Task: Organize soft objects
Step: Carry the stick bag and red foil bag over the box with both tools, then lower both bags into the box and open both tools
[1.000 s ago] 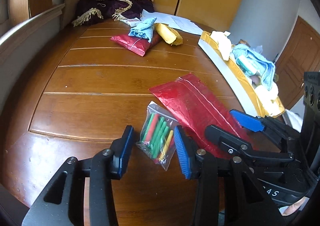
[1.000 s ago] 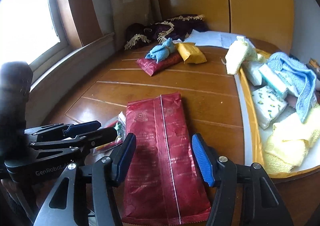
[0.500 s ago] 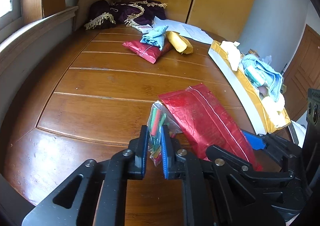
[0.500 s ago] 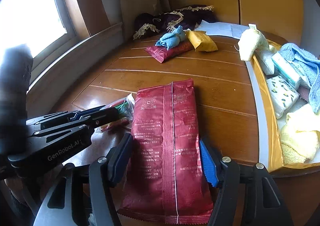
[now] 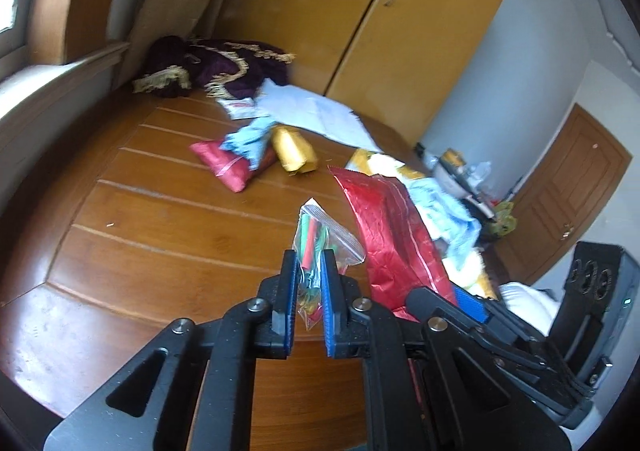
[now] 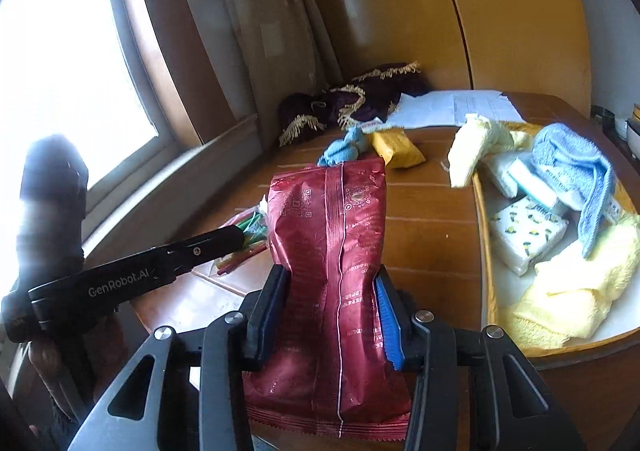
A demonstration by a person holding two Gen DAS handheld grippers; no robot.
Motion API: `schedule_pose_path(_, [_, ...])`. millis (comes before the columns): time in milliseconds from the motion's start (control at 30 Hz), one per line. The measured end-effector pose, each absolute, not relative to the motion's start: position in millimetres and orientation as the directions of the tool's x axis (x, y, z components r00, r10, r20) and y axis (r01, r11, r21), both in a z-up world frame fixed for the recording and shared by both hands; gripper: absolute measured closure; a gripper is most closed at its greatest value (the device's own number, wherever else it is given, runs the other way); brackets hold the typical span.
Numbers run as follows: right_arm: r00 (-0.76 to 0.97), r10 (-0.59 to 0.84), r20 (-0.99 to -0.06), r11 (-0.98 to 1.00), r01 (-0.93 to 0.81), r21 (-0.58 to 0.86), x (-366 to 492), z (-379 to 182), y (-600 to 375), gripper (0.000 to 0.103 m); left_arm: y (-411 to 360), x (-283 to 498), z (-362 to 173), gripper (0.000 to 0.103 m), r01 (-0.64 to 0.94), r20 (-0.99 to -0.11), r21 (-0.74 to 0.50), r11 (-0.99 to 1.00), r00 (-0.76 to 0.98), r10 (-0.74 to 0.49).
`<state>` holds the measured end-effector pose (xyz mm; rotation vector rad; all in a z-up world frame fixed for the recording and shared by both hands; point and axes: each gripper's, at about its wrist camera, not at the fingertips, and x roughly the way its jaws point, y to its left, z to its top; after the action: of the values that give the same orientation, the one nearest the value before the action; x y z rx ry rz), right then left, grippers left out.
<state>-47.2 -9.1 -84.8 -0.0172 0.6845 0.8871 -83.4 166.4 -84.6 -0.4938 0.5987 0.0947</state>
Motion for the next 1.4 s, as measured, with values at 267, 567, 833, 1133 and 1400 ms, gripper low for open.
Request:
schedule_pose_path(267, [0.573, 0.634, -0.519, 0.751, -0.616, 0.237, 0, -64, -60, 0.059, 128, -18, -56, 0.095, -0.075, -0.498, -0.529, 0.845, 0.834, -0.238])
schedule_pose_path(567, [0.622, 0.48, -0.619, 0.851, -0.502, 0.156, 53, -98, -81, 0.058, 78, 48, -94, 0.095, -0.075, -0.569, -0.527, 0.847, 0.771, -0.286])
schedule_pose_path(833, [0.579, 0.519, -0.628, 0.822, -0.54, 0.182, 36, -119, -72, 0.058, 77, 35, -112, 0.095, -0.103, -0.595, -0.531, 0.841, 0.752, -0.284])
schedule_pose_path(1133, [0.589, 0.501, -0.634, 0.839, -0.51, 0.189, 38, -107, -77, 0.058, 75, 49, -112, 0.095, -0.096, -0.579, -0.555, 0.827, 0.758, -0.301])
schedule_pose_path(1400, [0.599, 0.47, -0.649, 0.85, -0.504, 0.15, 40, -98, -81, 0.058, 64, 60, -108, 0.095, -0.083, -0.59, -0.546, 0.834, 0.745, -0.312])
